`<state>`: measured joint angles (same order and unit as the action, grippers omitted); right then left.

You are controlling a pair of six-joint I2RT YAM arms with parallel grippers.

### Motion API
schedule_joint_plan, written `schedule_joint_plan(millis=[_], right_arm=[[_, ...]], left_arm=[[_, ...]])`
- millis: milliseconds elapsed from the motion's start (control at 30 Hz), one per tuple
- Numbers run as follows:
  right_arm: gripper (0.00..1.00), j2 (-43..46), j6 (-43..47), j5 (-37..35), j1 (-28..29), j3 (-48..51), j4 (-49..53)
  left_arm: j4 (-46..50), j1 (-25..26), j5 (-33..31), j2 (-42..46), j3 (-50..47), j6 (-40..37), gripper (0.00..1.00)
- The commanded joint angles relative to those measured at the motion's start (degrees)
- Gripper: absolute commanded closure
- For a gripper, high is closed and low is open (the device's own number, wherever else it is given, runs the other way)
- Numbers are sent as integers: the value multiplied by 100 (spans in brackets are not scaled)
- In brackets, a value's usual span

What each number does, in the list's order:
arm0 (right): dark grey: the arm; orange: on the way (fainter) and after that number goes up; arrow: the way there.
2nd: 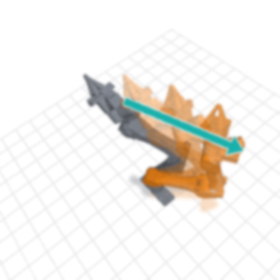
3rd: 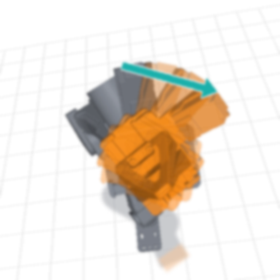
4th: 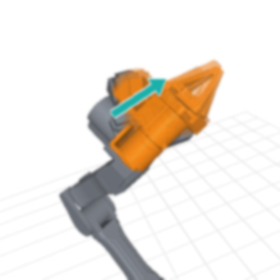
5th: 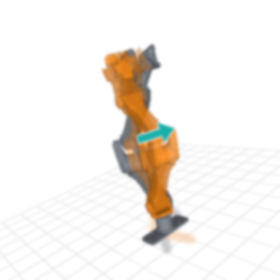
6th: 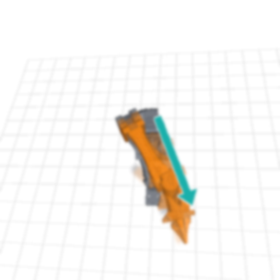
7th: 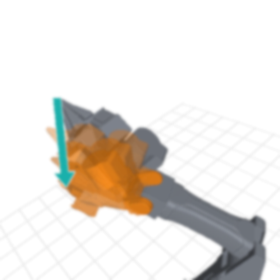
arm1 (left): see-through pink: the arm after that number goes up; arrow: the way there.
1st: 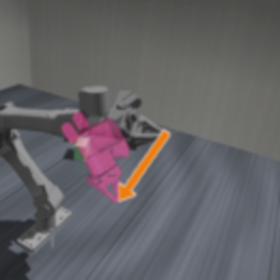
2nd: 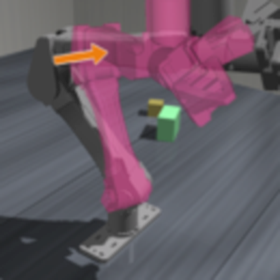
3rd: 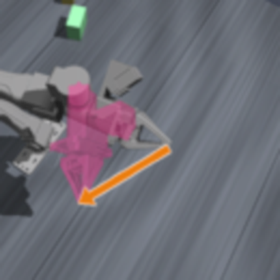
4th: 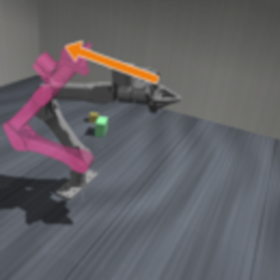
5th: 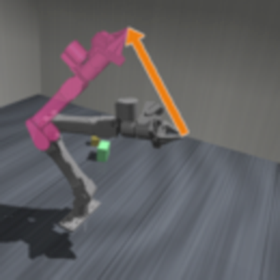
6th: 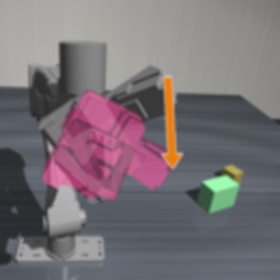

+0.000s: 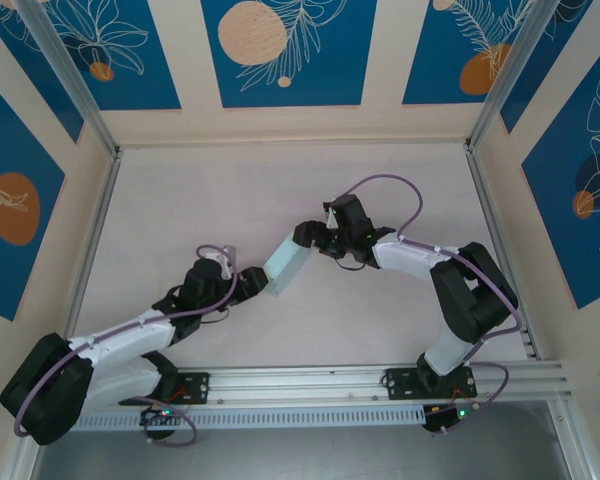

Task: Fold the paper box

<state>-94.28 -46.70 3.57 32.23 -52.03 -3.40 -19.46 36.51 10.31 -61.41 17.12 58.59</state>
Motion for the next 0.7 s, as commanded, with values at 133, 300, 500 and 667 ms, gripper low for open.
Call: schedule_joint_plan(millis=[133, 300, 500, 667], right_arm=[[26, -209, 38, -305, 65, 312, 962], [26, -207, 38, -298, 82, 330, 922], [30, -169, -116, 211, -134, 690, 267], [41, -162, -425, 695, -367, 1196, -560]], left_arm=[[721, 66, -234, -148, -204, 17, 46], [927, 68, -437, 135, -280, -27, 57], [1106, 508, -868, 170, 204, -606, 59], [1234, 999, -1515, 262, 523, -1111, 59]])
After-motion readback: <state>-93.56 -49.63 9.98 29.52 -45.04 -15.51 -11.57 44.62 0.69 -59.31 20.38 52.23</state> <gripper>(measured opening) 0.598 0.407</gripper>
